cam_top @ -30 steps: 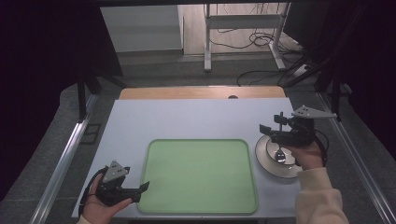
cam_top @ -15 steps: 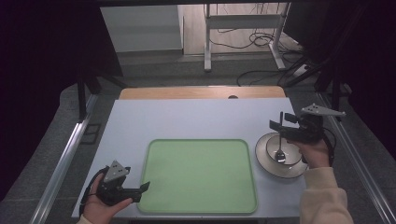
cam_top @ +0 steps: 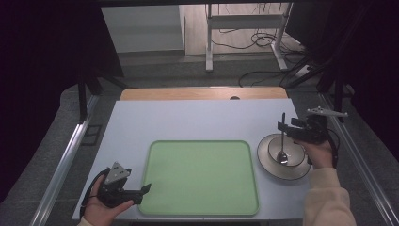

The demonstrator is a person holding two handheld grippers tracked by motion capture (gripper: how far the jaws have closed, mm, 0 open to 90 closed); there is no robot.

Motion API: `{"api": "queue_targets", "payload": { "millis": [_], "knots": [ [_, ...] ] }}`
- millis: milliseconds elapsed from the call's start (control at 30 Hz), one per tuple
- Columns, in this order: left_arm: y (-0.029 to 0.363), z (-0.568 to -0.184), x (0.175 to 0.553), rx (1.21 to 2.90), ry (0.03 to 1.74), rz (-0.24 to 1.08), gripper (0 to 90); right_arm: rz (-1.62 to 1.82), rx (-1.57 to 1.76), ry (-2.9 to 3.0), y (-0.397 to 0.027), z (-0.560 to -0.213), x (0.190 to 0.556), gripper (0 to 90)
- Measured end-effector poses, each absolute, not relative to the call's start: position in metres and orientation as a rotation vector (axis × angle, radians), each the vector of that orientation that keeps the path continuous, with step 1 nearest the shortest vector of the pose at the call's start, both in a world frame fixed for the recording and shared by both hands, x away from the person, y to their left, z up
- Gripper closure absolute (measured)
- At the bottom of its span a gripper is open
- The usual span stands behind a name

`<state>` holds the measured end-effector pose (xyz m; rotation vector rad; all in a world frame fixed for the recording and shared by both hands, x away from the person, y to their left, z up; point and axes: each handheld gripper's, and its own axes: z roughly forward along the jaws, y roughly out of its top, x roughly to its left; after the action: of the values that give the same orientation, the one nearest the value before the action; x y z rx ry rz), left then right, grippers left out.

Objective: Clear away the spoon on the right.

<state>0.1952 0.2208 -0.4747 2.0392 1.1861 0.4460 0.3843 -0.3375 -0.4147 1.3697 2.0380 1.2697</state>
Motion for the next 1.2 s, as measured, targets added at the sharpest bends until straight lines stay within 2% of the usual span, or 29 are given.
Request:
{"api": "queue_targets", "payload": {
  "millis": [200, 533, 700, 733, 967, 1200],
  "knots": [
    [0.22, -0.475, 0.195, 2.045, 1.183, 0.443, 12.7, 1.245, 1.427, 2.043, -0.341, -0.425, 0.399, 35.0],
    [0.219, -0.475, 0.194, 2.05, 1.178, 0.44, 12.7, 1.271, 1.474, 2.075, -0.348, -0.437, 0.419, 48.7],
    [0.214, -0.474, 0.192, 2.058, 1.156, 0.435, 12.7, 1.276, 1.474, 2.102, -0.347, -0.441, 0.425, 59.7],
    [0.214, -0.474, 0.192, 2.058, 1.156, 0.435, 12.7, 1.276, 1.474, 2.102, -0.347, -0.441, 0.425, 59.7],
    [0.218, -0.475, 0.194, 2.049, 1.171, 0.433, 12.7, 1.283, 1.533, 2.138, -0.351, -0.445, 0.427, 81.8],
    [0.219, -0.474, 0.193, 2.046, 1.171, 0.433, 12.8, 1.312, 1.521, 2.148, -0.353, -0.442, 0.424, 88.1]
  ]
}}
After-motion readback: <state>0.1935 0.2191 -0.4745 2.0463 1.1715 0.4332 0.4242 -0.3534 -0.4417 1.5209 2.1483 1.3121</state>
